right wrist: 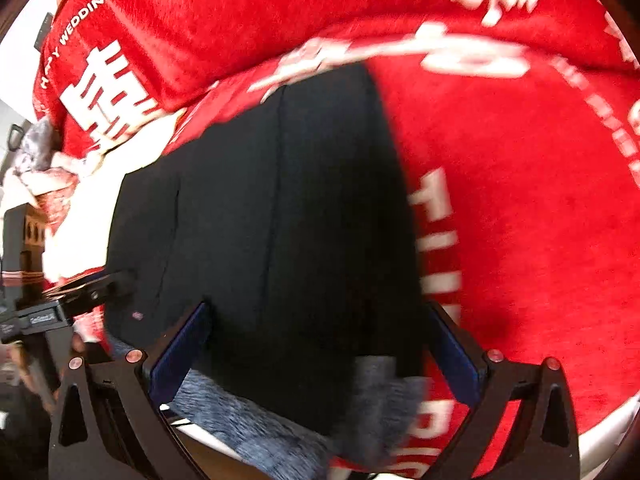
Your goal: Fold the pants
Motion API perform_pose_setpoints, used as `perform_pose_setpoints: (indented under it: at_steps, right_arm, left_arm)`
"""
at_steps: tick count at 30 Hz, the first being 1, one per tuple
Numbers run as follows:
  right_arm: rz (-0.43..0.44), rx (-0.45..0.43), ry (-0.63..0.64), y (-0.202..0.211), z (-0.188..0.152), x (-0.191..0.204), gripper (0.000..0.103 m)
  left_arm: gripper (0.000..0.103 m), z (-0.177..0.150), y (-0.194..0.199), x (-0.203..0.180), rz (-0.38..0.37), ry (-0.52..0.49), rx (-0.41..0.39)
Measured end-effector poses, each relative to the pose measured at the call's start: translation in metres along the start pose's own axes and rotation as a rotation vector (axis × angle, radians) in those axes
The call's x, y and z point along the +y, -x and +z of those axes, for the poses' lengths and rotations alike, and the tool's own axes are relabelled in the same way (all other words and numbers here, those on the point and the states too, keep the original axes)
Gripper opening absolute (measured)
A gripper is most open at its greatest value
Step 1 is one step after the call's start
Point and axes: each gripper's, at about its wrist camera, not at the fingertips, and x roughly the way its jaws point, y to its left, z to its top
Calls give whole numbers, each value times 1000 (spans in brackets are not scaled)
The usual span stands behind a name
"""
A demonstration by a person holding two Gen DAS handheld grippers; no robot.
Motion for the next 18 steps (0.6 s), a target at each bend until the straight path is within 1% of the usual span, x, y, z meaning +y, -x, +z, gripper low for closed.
perform_pose_setpoints:
  at_steps: [2,4,5,8,10,12,13,14,15,16,17,18]
  right_arm:
    - [-13,-34,19,0,2,4,103]
    - [-4,-28,11,-1,3,4,103]
    - [2,-28,8,-1,3,3,103]
    - [5,-37,25,-1,3,4,103]
    - [4,-54,28,-2,3,3,103]
    - [-5,-59,30,-1,5,8,102]
    - [-11,-61,38,0,5,11,101]
    - [-17,-66,55,3,4,16,98]
    - [-23,-71,69,6,3,19,91]
    - [-30,-77,83,9,1,21,86]
    - [-37,-86,94,14,0,23,77]
    - [-39,-95,106,19,-1,25,69]
  left_arm:
    - [103,2,-2,8,-55,-11,9]
    - [103,2,-2,17,-105,1,18]
    - [103,1,0,18,-118,-10,11]
    - [103,-3,-1,17,-121,-27,-16]
    - [103,-3,-2,13,-107,-27,-36]
    - [103,-2,-3,6,-84,-26,-37]
    - [97,-1,-3,3,-80,-30,-34]
    - [93,-1,0,0,-81,-44,-37]
    - [83,-1,4,-3,-83,-57,-42]
    - [75,-1,7,-5,-80,-70,-48]
    - [72,-2,10,-7,-75,-82,-52]
    - [67,-2,13,-8,-75,-85,-54]
